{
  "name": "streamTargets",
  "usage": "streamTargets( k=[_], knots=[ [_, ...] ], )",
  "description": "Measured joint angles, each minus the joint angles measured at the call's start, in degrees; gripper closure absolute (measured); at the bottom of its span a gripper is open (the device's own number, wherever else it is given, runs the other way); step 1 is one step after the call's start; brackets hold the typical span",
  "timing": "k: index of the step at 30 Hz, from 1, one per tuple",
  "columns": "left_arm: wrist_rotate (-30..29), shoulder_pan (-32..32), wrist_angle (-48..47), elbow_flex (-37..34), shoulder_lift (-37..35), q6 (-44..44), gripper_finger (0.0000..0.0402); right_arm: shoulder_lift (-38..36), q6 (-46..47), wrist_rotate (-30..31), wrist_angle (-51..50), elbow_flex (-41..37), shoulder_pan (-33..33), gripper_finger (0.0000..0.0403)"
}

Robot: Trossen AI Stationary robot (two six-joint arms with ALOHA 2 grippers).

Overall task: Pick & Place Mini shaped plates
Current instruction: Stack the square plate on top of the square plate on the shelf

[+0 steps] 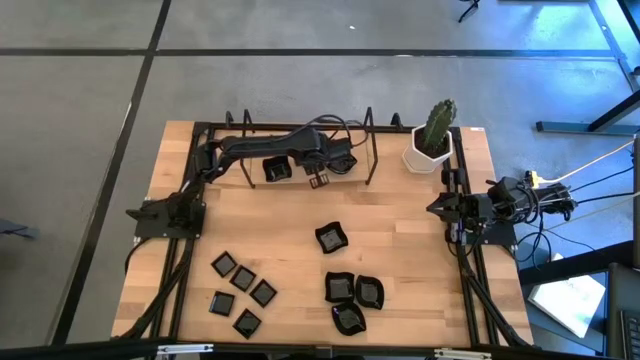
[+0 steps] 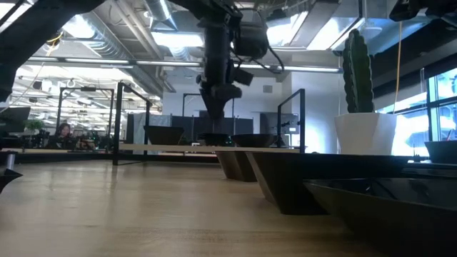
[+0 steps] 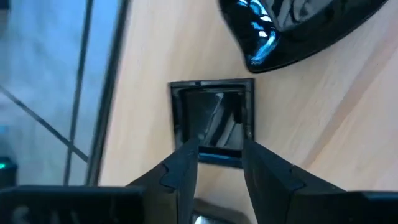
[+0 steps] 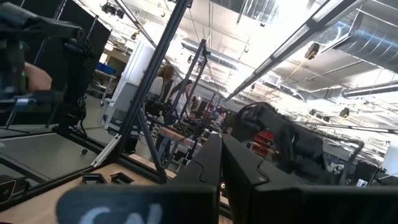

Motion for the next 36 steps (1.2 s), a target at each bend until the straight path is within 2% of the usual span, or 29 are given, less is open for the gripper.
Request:
streamTargets(
  k=[2, 7, 14, 17, 26, 32, 36],
  knots=[
    [0.0, 0.0, 0.6, 0.0, -1.3, 0.0, 0.0282, 0.0, 0.0, 0.0, 0.0, 0.0, 0.0, 0.0389],
    [9.6, 0.5, 2.8, -0.2, -2.4, -0.3, 0.0310, 0.0, 0.0, 0.0, 0.0, 0.0, 0.0, 0.0389],
    [7.8, -0.1, 9.9, -3.9, -1.3, 3.1, 0.0354, 0.0, 0.0, 0.0, 0.0, 0.0, 0.0, 0.0389],
    [7.3, -0.1, 9.7, -4.1, -1.2, 3.1, 0.0365, 0.0, 0.0, 0.0, 0.0, 0.0, 0.0, 0.0389],
    [5.8, 0.4, 9.9, -4.2, -1.2, 3.1, 0.0366, 0.0, 0.0, 0.0, 0.0, 0.0, 0.0, 0.0389],
    [1.9, 1.3, 16.7, -6.7, -1.0, 4.5, 0.0372, 0.0, 0.0, 0.0, 0.0, 0.0, 0.0, 0.0389],
    [2.1, 3.2, 19.0, -6.9, -1.0, 4.5, 0.0377, 0.0, 0.0, 0.0, 0.0, 0.0, 0.0, 0.0389]
  ],
)
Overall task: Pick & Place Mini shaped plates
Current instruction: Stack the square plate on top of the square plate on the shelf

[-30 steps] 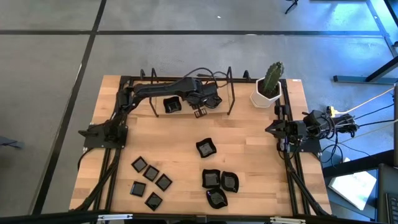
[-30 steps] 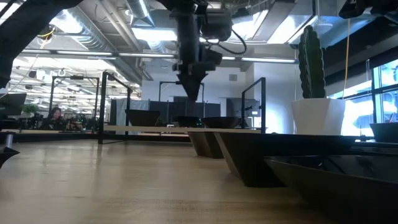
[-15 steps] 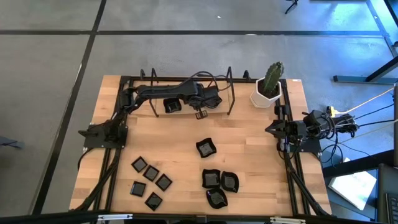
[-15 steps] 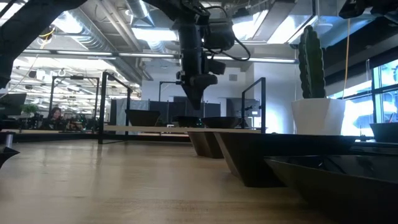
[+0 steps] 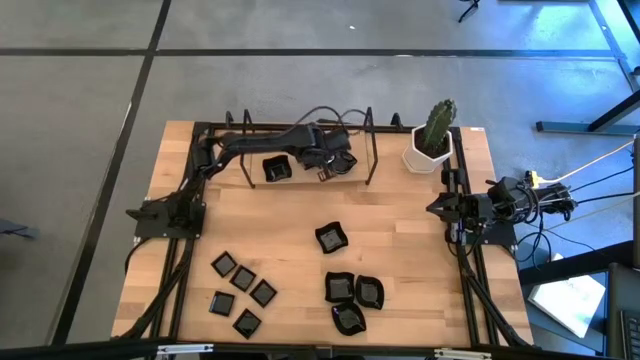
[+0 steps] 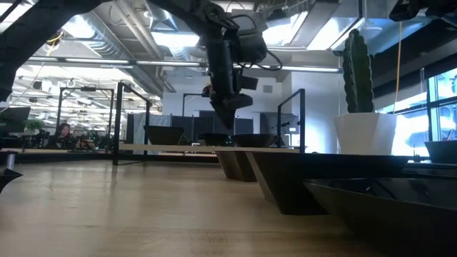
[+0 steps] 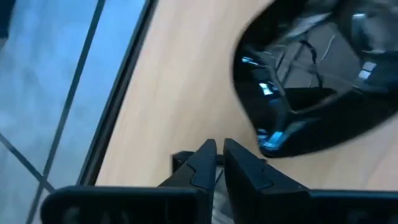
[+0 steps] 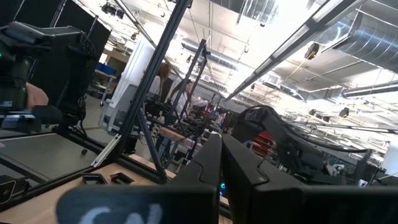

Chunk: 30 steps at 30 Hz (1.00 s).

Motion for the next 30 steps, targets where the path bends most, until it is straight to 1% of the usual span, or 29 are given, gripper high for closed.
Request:
streamTargets(
  k=[8, 15, 23, 25, 27, 30],
  knots=[
    [3.3, 2.4, -0.8, 0.0, 0.8, -0.5, 0.0378, 0.0, 0.0, 0.0, 0.0, 0.0, 0.0, 0.0389],
    [3.6, 2.1, -0.8, 0.0, 2.5, -0.4, 0.0378, 0.0, 0.0, 0.0, 0.0, 0.0, 0.0, 0.0389],
    [1.4, 1.3, -2.0, 0.0, 2.6, 0.4, 0.0384, 0.0, 0.0, 0.0, 0.0, 0.0, 0.0, 0.0389],
    [0.6, 0.8, -2.4, 0.0, 2.3, 2.0, 0.0389, 0.0, 0.0, 0.0, 0.0, 0.0, 0.0, 0.0389],
    [-0.5, -0.1, -3.0, 0.0, 1.2, 3.6, 0.0395, 0.0, 0.0, 0.0, 0.0, 0.0, 0.0, 0.0389],
    [-2.9, -2.6, -3.7, 0.0, -2.9, 4.0, 0.0399, 0.0, 0.0, 0.0, 0.0, 0.0, 0.0, 0.0389]
  ],
)
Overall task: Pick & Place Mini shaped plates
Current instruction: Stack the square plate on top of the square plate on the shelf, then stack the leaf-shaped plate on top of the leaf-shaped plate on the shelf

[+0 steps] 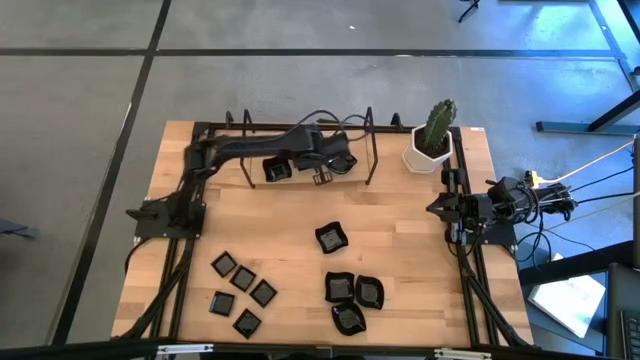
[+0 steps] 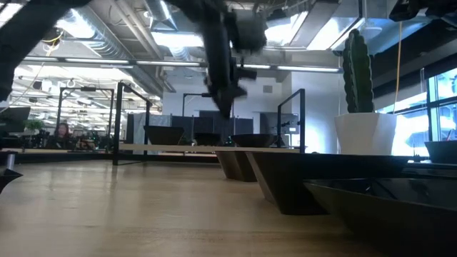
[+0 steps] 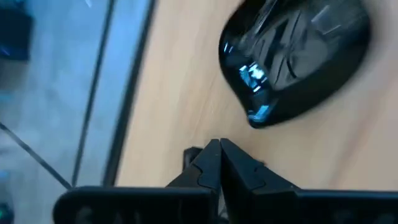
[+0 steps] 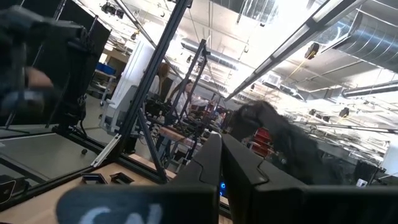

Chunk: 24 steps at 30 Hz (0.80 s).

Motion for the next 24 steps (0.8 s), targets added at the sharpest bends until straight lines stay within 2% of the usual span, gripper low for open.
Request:
streamTargets(
  k=[5, 7, 10, 13, 15, 18, 22, 24],
  knots=[
    [-3.9, -6.7, -2.9, -0.3, -12.0, -2.1, 0.0400, 0.0, 0.0, 0.0, -0.4, 0.0, 0.0, 0.0389],
    [-5.7, -9.7, -2.2, -2.8, -18.6, -2.1, 0.0400, 0.0, 0.0, 0.0, -0.4, 0.0, 0.0, 0.0389],
    [-8.5, -13.1, 2.7, -11.8, -31.7, -3.7, 0.0399, 0.0, 0.0, 0.0, -0.4, 0.0, 0.0, 0.0389],
    [-7.4, -15.3, 14.5, -27.4, -48.8, -5.2, 0.0400, 0.0, 0.0, 0.0, -0.4, 0.0, 0.0, 0.0389],
    [-2.8, -15.6, 24.2, -40.0, -60.2, -5.5, 0.0400, 0.0, 0.0, 0.0, -0.4, 0.0, 0.0, 0.0389],
    [7.6, -13.6, 34.5, -57.2, -73.8, -4.6, 0.0400, 0.0, -1.3, 0.0, 0.4, 0.0, 0.0, 0.0389],
    [24.7, -12.2, 53.5, -75.5, -85.5, 0.5, 0.0400, 0.0, -3.3, 0.0, 1.2, 0.0, 0.0, 0.0389],
    [29.9, -12.0, 61.1, -82.1, -89.7, 3.4, 0.0400, 0.0, -3.3, 0.0, 1.5, 0.0, 0.0, 0.0389]
  ],
)
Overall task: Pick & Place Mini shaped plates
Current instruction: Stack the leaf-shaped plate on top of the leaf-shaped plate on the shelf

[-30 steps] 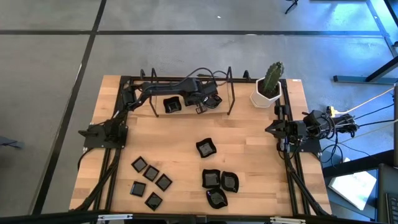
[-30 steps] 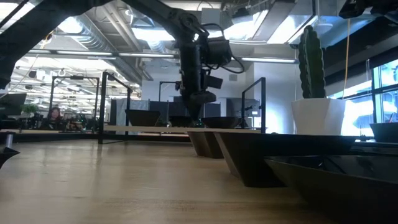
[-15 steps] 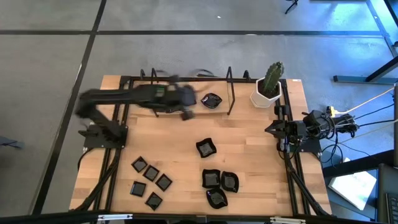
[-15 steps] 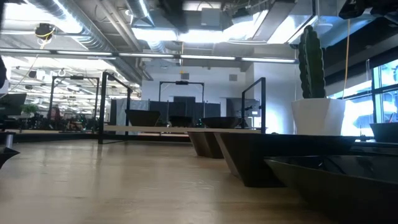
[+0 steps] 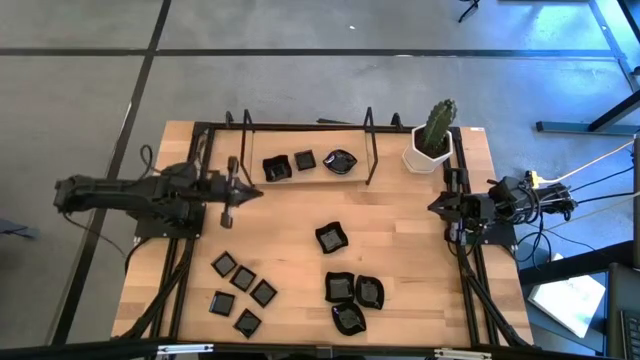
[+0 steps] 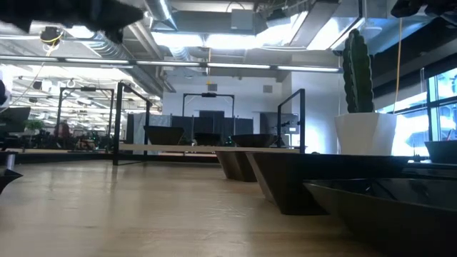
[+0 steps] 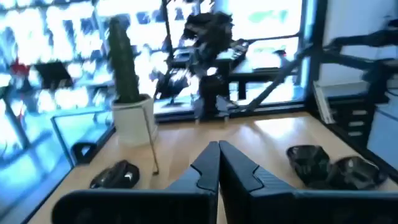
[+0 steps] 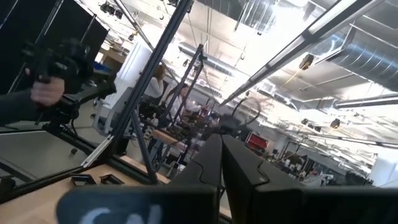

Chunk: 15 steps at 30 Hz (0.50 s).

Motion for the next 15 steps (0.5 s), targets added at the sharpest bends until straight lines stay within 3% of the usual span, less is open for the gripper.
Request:
streamTargets(
  k=[3, 9, 15],
  knots=[
    [-1.1, 1.0, -2.3, -4.0, -5.8, 1.0, 0.0399, 0.0, 0.0, 0.1, 1.0, 0.0, 0.0, 0.0389],
    [-4.1, 3.1, -14.9, -3.6, -18.9, -0.2, 0.0400, 0.0, 1.5, 1.1, 1.1, 0.0, 0.0, 0.0389],
    [-4.0, 2.8, -13.4, -7.7, -28.4, -3.1, 0.0400, 0.1, 6.2, 11.5, -0.4, 0.0, 0.0, 0.0389]
  ],
)
